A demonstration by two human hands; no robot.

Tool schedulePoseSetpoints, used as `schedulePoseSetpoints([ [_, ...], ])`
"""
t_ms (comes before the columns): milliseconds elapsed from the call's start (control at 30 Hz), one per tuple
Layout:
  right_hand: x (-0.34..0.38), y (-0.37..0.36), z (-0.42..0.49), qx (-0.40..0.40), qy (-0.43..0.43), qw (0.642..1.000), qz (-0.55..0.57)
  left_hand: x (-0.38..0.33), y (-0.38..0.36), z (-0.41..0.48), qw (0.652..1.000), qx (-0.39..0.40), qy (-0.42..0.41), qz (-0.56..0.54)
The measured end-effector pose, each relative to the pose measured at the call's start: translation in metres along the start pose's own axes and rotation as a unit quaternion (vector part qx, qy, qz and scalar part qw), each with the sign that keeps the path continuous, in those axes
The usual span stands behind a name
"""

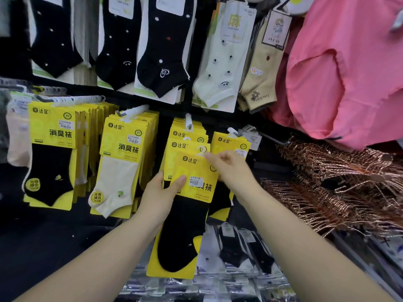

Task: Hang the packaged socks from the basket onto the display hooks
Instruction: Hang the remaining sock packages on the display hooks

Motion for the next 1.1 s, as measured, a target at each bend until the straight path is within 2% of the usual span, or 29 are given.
schedulePoseSetpoints([
  [100, 0.003, -0.003, -0.012, 0.006, 0.036, 0.998, -0.050, -0.001, -0.008, -0.004, 1.000, 0.014, 0.000, -0.018],
  [233, 0.002, 0.014, -0.012, -0.006, 0.051, 0.999, 0.008, -0.002, -0.008, -0.006, 1.000, 0.006, -0.007, 0.011],
  [333, -0.012, 0.042, -0.003, -0.073, 0.024, 0.993, 0.091, -0.006, 0.004, -0.004, 0.998, -0.024, -0.022, 0.059],
  [467, -0.015, 0.078, 0.012, -0.155, 0.028, 0.983, 0.097, -0.010, 0.016, -0.001, 0.990, -0.045, -0.046, 0.123],
  [700, -0.003, 0.060, 0.056, -0.114, 0.027, 0.993, -0.002, -0.007, 0.020, 0.001, 0.987, -0.038, -0.049, 0.147],
  [767, -0.008, 0.054, 0.062, -0.124, 0.015, 0.992, 0.003, -0.005, 0.021, 0.003, 0.988, -0.036, -0.041, 0.144],
  [967, -0.029, 0.061, 0.056, -0.223, -0.047, 0.969, 0.093, -0.004, 0.017, 0.003, 0.988, -0.018, -0.034, 0.149],
  [1100, -0.023, 0.082, 0.029, -0.299, -0.041, 0.953, 0.000, -0.006, 0.009, 0.000, 0.992, 0.002, -0.026, 0.127],
])
Point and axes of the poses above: each hand's wrist, its own z-axis towards the middle knuckle, its own y-axis out of the back of the hand, x = y × z, the point moved 10 cm from there along z, towards the middle knuckle, and after that the axes turned 9 degrees about z, right-handed, at the moved point
